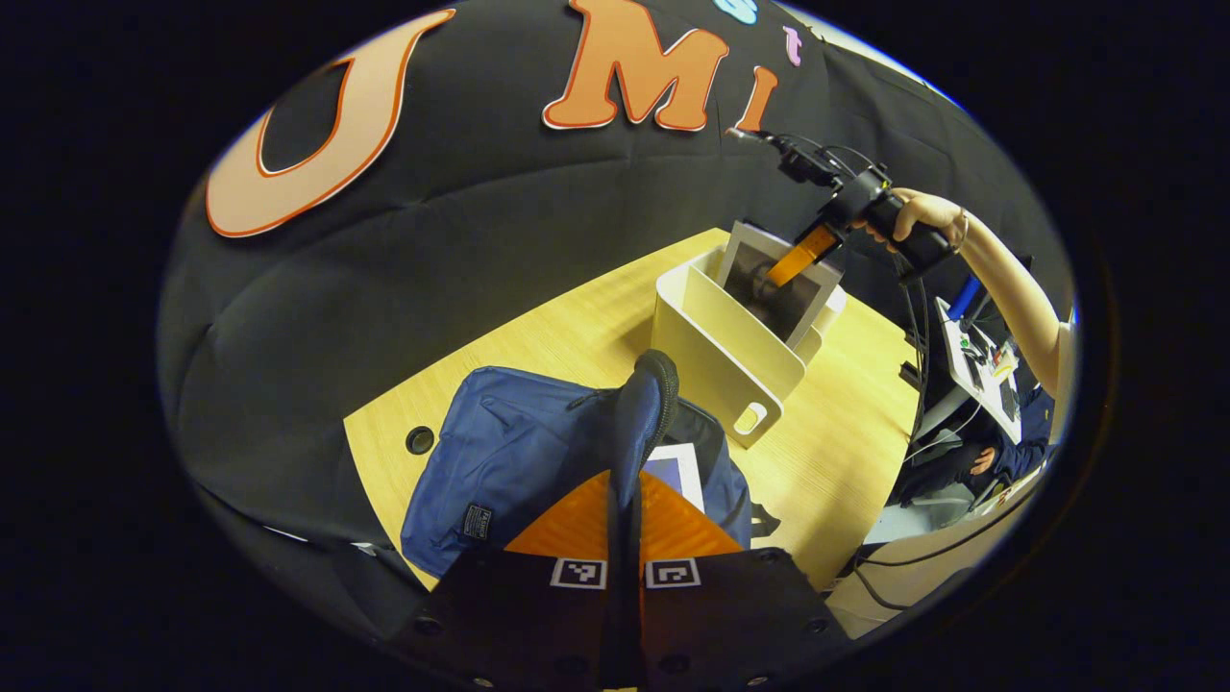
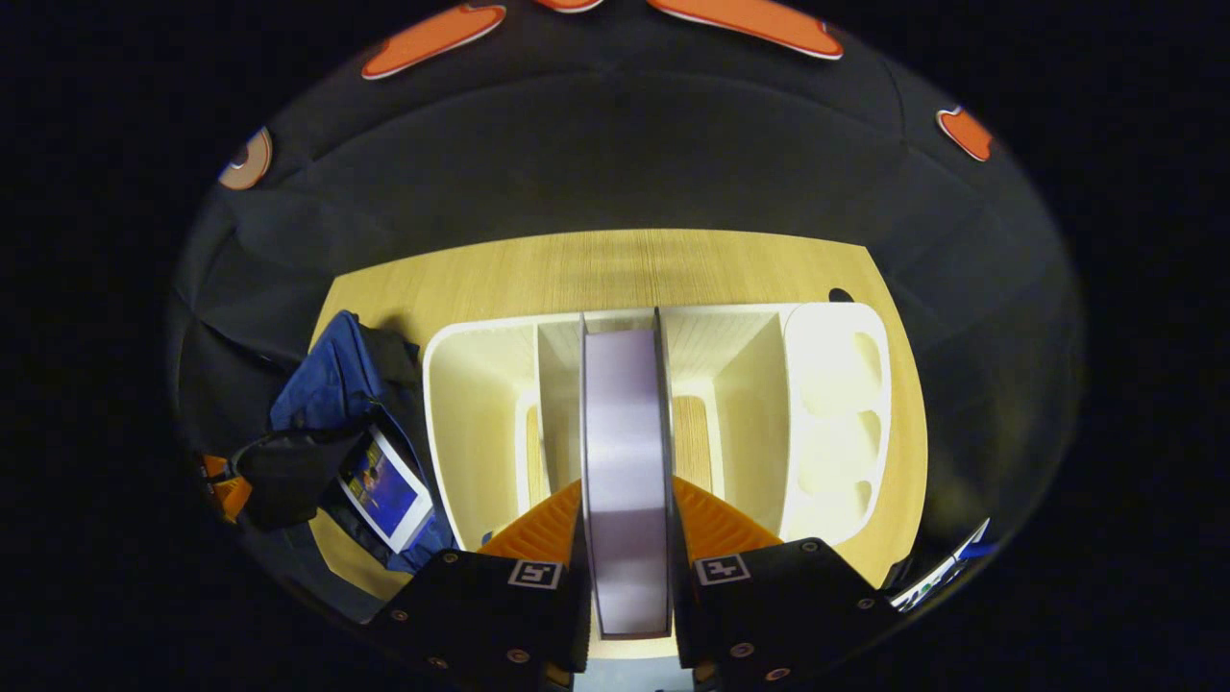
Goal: Open the schoolbag, grab two books from the bookshelf and put them into the schoolbag.
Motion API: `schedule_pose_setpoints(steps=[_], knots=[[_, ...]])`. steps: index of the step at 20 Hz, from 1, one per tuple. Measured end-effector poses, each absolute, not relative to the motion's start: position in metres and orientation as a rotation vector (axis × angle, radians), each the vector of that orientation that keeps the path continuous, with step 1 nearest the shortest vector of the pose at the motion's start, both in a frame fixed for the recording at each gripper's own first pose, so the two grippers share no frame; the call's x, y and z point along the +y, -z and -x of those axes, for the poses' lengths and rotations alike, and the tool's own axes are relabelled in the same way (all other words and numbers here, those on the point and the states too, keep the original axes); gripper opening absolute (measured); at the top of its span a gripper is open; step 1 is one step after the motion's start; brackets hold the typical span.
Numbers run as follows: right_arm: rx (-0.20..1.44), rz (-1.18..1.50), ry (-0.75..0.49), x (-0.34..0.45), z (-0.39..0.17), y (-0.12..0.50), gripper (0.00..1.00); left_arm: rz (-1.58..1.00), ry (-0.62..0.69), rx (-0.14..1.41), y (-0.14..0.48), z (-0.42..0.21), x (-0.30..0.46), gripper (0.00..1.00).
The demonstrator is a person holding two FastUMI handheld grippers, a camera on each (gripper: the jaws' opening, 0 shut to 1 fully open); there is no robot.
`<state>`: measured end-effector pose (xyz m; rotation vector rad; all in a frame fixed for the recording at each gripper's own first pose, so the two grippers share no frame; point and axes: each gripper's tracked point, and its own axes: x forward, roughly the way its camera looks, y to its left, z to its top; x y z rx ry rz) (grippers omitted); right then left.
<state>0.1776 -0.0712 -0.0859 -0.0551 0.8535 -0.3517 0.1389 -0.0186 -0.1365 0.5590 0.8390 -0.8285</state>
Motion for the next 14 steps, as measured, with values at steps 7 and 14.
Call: schedule_pose_setpoints(steps=[7, 14], knots=[[0.613, 0.054, 0.321, -0.032, -0.106, -0.016, 0.35, -0.552, 0.82, 0.815, 0.138, -0.141, -0.015, 0.01], [0.556, -0.205, 0.069, 0.055, -0.048, 0.009, 0.34, -0.569, 0.825, 0.794, 0.139, -0.141, -0.013, 0.01]])
